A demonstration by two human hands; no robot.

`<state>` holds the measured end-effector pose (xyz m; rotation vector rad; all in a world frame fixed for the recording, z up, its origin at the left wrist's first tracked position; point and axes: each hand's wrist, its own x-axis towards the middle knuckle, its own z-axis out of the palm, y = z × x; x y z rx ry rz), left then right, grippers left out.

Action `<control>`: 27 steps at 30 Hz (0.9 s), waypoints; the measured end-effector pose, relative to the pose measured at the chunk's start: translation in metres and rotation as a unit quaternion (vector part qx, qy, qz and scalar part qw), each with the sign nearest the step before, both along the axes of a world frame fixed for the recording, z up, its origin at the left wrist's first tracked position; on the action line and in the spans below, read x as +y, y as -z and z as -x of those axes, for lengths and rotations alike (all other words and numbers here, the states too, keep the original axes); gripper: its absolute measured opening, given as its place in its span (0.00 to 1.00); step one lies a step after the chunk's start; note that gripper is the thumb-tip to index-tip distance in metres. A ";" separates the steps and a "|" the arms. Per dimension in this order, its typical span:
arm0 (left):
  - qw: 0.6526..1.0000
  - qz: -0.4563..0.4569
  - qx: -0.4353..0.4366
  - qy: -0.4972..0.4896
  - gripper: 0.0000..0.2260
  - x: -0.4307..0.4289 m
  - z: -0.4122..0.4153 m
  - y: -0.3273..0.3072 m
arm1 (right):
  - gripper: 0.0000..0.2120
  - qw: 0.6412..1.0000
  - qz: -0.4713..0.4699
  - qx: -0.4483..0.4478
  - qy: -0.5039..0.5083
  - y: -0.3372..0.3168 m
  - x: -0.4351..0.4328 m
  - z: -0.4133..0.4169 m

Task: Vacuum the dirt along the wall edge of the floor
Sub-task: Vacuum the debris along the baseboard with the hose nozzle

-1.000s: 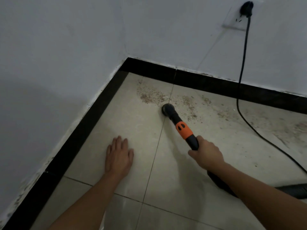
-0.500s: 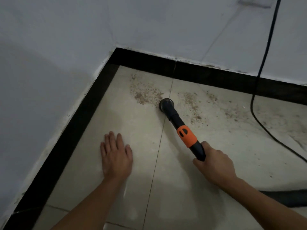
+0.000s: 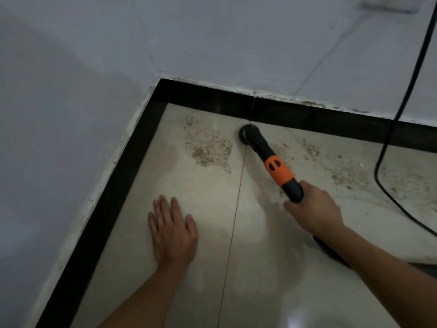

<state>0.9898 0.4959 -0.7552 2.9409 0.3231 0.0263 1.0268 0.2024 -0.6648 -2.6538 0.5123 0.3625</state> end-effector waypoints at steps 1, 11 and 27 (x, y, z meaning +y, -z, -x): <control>1.000 0.002 0.004 -0.002 0.29 0.000 -0.001 -0.002 | 0.12 1.000 0.003 0.011 -0.005 -0.004 0.000 0.017; 0.999 0.002 0.033 -0.001 0.29 -0.001 0.001 -0.010 | 0.11 0.985 0.064 0.109 -0.121 -0.019 -0.003 0.075; 0.995 0.005 0.045 0.090 0.32 0.022 0.019 -0.018 | 0.10 0.992 0.050 0.042 -0.110 -0.005 0.028 0.050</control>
